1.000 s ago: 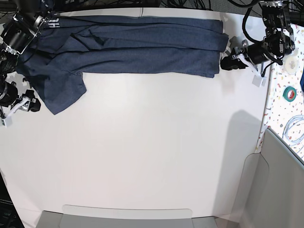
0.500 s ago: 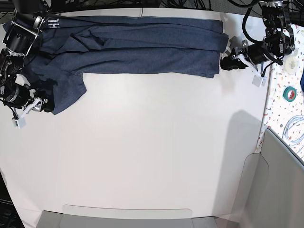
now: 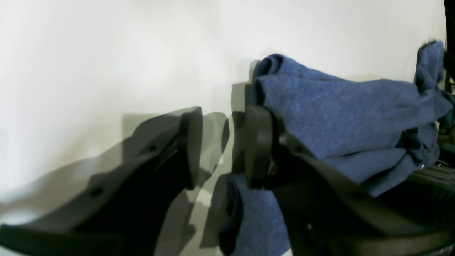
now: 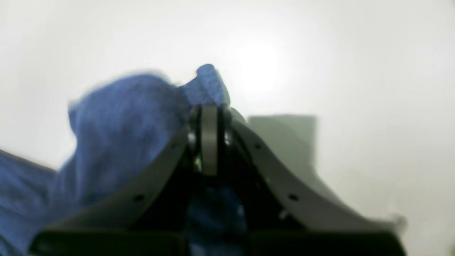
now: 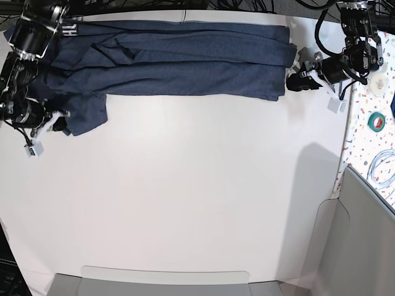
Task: Layout the t-shirt on the table in an organized manner, then fold the t-shirt properly
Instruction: 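Tuck the hanging sleeve under the strip end with the right gripper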
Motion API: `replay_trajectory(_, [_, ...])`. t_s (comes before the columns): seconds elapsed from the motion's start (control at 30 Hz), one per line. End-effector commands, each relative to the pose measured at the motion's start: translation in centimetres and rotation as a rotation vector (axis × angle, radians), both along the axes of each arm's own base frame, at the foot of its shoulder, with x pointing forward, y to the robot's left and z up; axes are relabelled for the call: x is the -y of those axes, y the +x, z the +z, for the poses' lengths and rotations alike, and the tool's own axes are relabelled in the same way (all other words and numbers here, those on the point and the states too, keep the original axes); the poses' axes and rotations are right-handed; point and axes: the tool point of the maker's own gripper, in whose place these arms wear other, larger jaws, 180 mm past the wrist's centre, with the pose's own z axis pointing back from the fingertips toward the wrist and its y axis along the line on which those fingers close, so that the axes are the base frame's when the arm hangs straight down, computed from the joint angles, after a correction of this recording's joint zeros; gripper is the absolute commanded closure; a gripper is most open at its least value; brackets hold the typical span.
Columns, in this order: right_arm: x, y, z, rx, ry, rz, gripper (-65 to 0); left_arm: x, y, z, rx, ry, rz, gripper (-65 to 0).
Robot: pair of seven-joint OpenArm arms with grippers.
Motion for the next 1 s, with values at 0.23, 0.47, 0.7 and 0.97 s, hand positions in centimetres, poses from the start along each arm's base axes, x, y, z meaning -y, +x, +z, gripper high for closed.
replay_trajectory(0.23, [-4.0,-2.8,7.6,0.230,-0.217,0.183,0.0,-0.6,-0.2,-0.1,-0.015,0.034,-0.010,-19.8])
replay_trajectory(0.47, [-8.1,-7.2,6.5,0.203,-0.153,0.257,0.0,-0.6,-0.2,-0.1,-0.015,0.034,-0.010,-19.8])
replay_trajectory(0.7, [-10.1,-10.5,5.5,0.144,-0.009,0.318,0.0,-0.6,-0.2,-0.1,-0.015,0.034,-0.010,-19.8])
replay_trajectory(0.97, [-12.0,-12.3,5.4,0.101,0.111,0.360,0.0,0.0,-1.1,-1.7,-0.052,0.080,-0.013,-19.8])
